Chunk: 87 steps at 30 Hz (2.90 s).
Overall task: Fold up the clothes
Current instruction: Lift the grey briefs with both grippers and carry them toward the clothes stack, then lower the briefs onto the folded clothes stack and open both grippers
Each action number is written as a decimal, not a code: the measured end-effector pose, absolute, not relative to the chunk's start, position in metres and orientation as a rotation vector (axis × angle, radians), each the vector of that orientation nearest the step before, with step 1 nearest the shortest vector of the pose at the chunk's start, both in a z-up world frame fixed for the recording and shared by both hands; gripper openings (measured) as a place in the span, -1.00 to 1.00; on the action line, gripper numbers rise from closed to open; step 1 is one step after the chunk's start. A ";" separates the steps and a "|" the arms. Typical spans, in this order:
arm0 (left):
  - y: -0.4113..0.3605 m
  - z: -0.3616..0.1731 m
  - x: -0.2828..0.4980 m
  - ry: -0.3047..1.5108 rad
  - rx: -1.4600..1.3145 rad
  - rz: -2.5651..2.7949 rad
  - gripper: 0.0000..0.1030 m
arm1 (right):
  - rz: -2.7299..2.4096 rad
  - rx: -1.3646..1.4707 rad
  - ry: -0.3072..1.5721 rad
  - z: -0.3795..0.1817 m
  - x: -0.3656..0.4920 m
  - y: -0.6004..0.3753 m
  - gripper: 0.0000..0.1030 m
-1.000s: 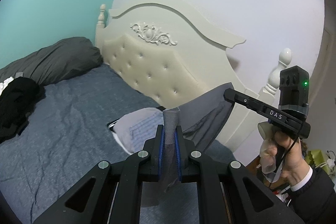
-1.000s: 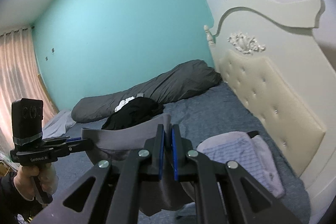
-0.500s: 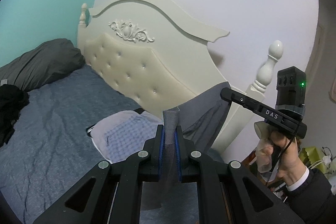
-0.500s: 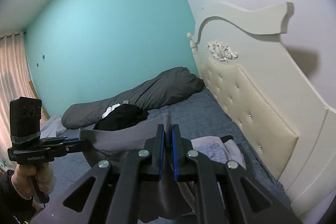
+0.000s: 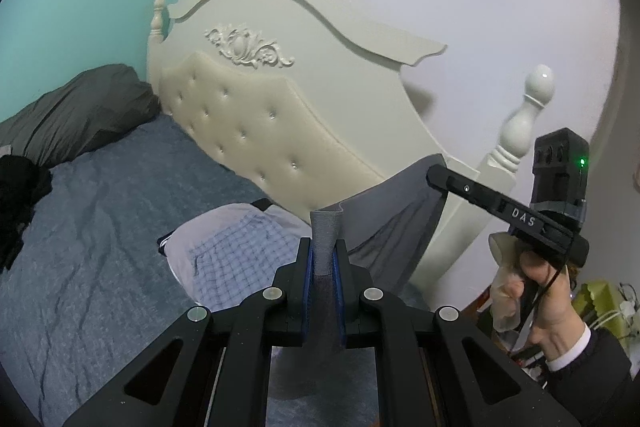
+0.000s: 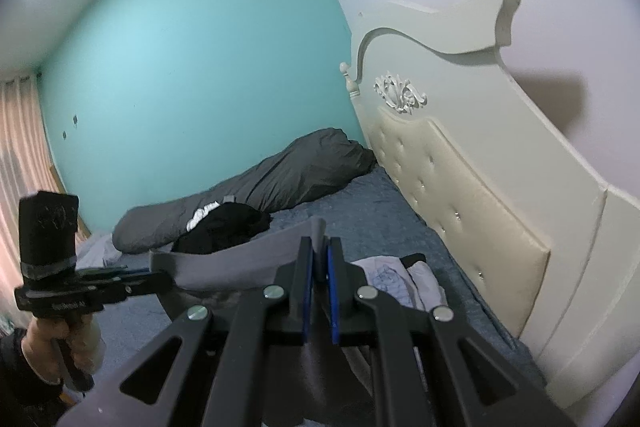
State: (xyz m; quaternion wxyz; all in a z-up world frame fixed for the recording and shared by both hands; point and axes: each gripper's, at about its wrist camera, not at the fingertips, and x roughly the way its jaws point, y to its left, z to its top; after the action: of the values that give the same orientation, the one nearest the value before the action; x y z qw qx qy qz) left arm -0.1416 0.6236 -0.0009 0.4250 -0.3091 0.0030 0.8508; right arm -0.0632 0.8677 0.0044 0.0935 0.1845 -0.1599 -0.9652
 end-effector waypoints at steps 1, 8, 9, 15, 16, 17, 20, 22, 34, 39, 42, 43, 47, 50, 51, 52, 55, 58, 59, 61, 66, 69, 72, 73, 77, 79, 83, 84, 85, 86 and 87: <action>0.625 -0.003 -0.146 0.005 -0.780 2.131 -0.81 | -2.863 0.554 -0.478 0.002 -0.067 0.868 -0.88; 0.637 -0.029 -0.183 -0.010 -0.854 2.141 -0.81 | -2.866 0.642 -0.499 -0.023 -0.106 0.875 -0.88; 0.638 -0.033 -0.188 -0.013 -0.867 2.138 -0.81 | -2.867 0.654 -0.508 -0.028 -0.112 0.876 -0.88; 0.643 -0.052 -0.215 -0.014 -0.895 2.155 -0.81 | -2.865 0.714 -0.530 -0.049 -0.147 0.883 -0.88; 0.643 -0.055 -0.219 -0.021 -0.899 2.161 -0.81 | -2.862 0.723 -0.525 -0.051 -0.151 0.883 -0.88; 0.643 -0.058 -0.225 -0.021 -0.905 2.164 -0.81 | -2.861 0.735 -0.513 -0.053 -0.158 0.882 -0.88; 0.644 -0.068 -0.242 -0.021 -0.925 2.175 -0.81 | -2.857 0.772 -0.481 -0.060 -0.176 0.879 -0.88; 0.644 -0.075 -0.255 -0.036 -0.947 2.175 -0.81 | -2.855 0.799 -0.458 -0.065 -0.189 0.877 -0.88; 0.644 -0.137 -0.332 -0.137 -1.123 2.138 -0.81 | -2.819 0.989 -0.392 -0.112 -0.262 0.874 -0.87; 0.647 -0.168 -0.354 -0.140 -1.193 2.122 -0.81 | -2.791 1.067 -0.351 -0.139 -0.290 0.873 -0.87; 0.647 -0.184 -0.364 -0.146 -1.218 2.122 -0.81 | -2.773 1.116 -0.346 -0.155 -0.305 0.873 -0.88; 0.649 -0.189 -0.368 -0.146 -1.229 2.119 -0.81 | -2.768 1.135 -0.341 -0.160 -0.310 0.873 -0.88; 0.652 -0.212 -0.382 -0.155 -1.271 2.106 -0.81 | -2.753 1.226 -0.289 -0.179 -0.326 0.872 -0.87; 0.651 -0.224 -0.393 -0.182 -1.290 2.099 -0.80 | -2.747 1.246 -0.281 -0.187 -0.334 0.873 -0.87; 0.652 -0.225 -0.394 -0.180 -1.292 2.095 -0.80 | -2.746 1.249 -0.279 -0.189 -0.337 0.872 -0.87; 0.653 -0.227 -0.396 -0.175 -1.289 2.096 -0.80 | -2.746 1.250 -0.274 -0.190 -0.339 0.872 -0.87; 0.654 -0.233 -0.401 -0.180 -1.296 2.093 -0.80 | -2.750 1.276 -0.233 -0.194 -0.351 0.871 -0.87; 0.653 -0.239 -0.406 -0.202 -1.311 2.087 -0.78 | -2.754 1.315 -0.191 -0.197 -0.363 0.869 -0.86; 0.654 -0.241 -0.407 -0.205 -1.317 2.083 -0.77 | -2.756 1.329 -0.180 -0.197 -0.366 0.869 -0.86; 0.655 -0.243 -0.408 -0.194 -1.323 2.079 -0.76 | -2.755 1.359 -0.169 -0.201 -0.370 0.869 -0.75; 0.657 -0.247 -0.407 -0.165 -1.322 2.078 -0.61 | -2.782 1.395 -0.189 -0.206 -0.372 0.879 -0.33; 0.646 -0.245 -0.410 -0.228 -1.322 2.090 -0.30 | -2.806 1.354 -0.243 -0.199 -0.362 0.888 -0.32; 0.629 -0.237 -0.413 -0.293 -1.303 2.124 -0.21 | -2.814 1.237 -0.262 -0.186 -0.350 0.889 -0.32; 0.624 -0.235 -0.413 -0.300 -1.296 2.143 -0.21 | -2.816 1.216 -0.254 -0.183 -0.348 0.888 -0.32; 0.615 -0.225 -0.409 -0.324 -1.259 2.152 -0.24 | -2.767 1.163 -0.196 -0.171 -0.343 0.876 -0.60; 0.621 -0.223 -0.405 -0.287 -1.238 2.126 -0.24 | -2.720 1.175 -0.166 -0.170 -0.344 0.868 -0.76; 0.637 -0.232 -0.404 -0.218 -1.258 2.103 -0.45 | -2.678 1.280 -0.124 -0.184 -0.354 0.858 -0.78; 0.639 -0.236 -0.406 -0.212 -1.268 2.104 -0.48 | -2.681 1.305 -0.128 -0.188 -0.356 0.858 -0.78; 0.640 -0.240 -0.407 -0.211 -1.280 2.105 -0.49 | -2.683 1.329 -0.132 -0.192 -0.359 0.858 -0.78; 0.640 -0.245 -0.409 -0.211 -1.293 2.107 -0.49 | -2.686 1.354 -0.136 -0.196 -0.361 0.858 -0.78; 0.640 -0.248 -0.410 -0.212 -1.300 2.106 -0.49 | -2.699 1.373 -0.154 -0.201 -0.363 0.861 -0.78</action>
State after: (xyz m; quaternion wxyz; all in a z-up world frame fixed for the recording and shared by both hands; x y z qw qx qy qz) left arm -0.4102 0.6399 -0.2480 0.3231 -0.4952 -0.0809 0.8024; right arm -0.3627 0.8612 -0.2006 0.0549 0.4522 -0.0509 -0.8888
